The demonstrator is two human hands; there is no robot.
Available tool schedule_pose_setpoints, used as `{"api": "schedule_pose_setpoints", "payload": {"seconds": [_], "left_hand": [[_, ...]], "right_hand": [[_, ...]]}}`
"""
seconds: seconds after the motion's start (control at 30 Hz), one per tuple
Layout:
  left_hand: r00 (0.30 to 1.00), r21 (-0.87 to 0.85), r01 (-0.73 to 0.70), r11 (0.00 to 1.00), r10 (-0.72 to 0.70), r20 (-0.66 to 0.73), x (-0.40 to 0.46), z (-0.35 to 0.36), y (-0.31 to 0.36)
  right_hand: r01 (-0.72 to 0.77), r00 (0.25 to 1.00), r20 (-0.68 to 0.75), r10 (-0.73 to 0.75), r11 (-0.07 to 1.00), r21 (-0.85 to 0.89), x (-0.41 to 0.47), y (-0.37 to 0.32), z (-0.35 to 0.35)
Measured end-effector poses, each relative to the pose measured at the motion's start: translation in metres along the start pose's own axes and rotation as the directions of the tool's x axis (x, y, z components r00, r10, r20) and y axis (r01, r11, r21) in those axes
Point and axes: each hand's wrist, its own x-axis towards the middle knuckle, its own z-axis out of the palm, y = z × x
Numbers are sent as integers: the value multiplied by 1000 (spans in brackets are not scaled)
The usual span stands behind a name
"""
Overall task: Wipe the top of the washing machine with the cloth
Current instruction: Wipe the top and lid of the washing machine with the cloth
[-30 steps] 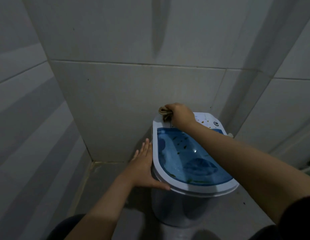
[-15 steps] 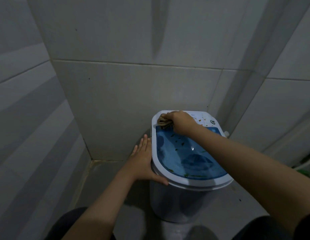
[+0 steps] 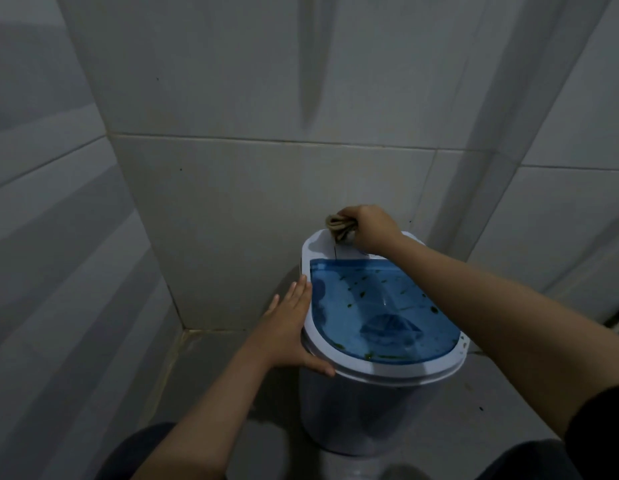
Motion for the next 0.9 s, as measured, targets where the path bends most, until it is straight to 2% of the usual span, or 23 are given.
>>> {"api": "schedule_pose_setpoints", "payload": {"seconds": [0.07, 0.17, 0.53, 0.7, 0.77, 0.9], "left_hand": [[1000, 5, 1, 1000, -1, -3, 2, 1, -1], [1000, 4, -3, 1000, 3, -9, 5, 1, -1], [1000, -3, -1, 1000, 1, -5, 4, 0, 1], [999, 62, 13, 998, -15, 34, 3, -6, 5], [997, 135, 10, 991, -19, 69, 6, -9, 7], [995, 189, 10, 982, -29, 93, 9, -13, 10]], "right_hand": [[-34, 999, 19, 36, 995, -91, 9, 4, 5], [-2, 993, 111, 27, 976, -217, 14, 7, 18], [148, 981, 156, -115, 965, -218, -7, 15, 27], [165, 948, 304, -96, 963, -212, -1, 7, -7], [136, 953, 293, -75, 972, -193, 8, 7, -23], [64, 986, 168, -22, 965, -253, 18, 15, -23]]}}
